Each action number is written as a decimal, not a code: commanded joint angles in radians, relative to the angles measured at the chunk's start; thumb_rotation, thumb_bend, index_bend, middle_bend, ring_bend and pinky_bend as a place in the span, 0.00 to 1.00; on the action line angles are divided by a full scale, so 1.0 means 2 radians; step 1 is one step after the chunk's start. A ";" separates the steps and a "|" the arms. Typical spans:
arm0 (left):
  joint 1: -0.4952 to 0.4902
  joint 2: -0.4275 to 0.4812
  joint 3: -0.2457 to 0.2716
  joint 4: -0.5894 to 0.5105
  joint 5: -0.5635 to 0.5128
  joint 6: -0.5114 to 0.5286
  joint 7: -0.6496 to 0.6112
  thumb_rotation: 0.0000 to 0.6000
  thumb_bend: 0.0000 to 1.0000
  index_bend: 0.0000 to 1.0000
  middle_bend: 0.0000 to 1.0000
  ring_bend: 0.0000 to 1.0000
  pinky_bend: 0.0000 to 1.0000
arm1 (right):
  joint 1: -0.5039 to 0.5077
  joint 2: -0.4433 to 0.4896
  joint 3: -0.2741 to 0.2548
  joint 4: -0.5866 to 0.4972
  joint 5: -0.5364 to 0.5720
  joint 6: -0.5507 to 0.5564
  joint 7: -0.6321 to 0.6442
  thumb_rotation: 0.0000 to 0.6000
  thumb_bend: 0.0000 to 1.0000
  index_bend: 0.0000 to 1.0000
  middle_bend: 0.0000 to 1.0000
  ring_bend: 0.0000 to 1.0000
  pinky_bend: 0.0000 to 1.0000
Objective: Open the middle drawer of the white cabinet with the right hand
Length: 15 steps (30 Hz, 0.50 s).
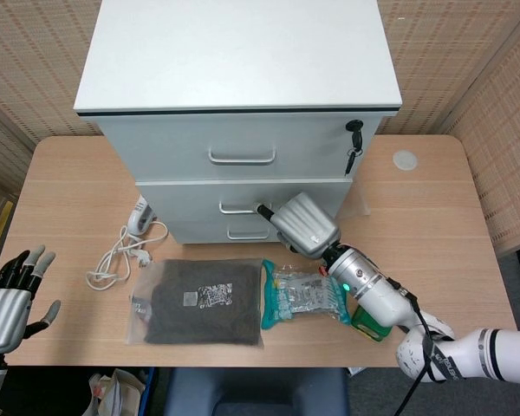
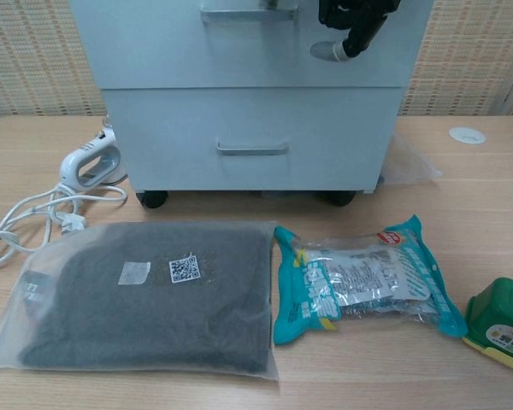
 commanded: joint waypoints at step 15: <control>0.000 0.000 0.001 0.000 -0.005 -0.005 0.001 1.00 0.32 0.08 0.02 0.02 0.11 | -0.002 0.013 -0.020 -0.031 -0.012 0.018 -0.021 1.00 0.37 0.20 0.90 0.90 0.80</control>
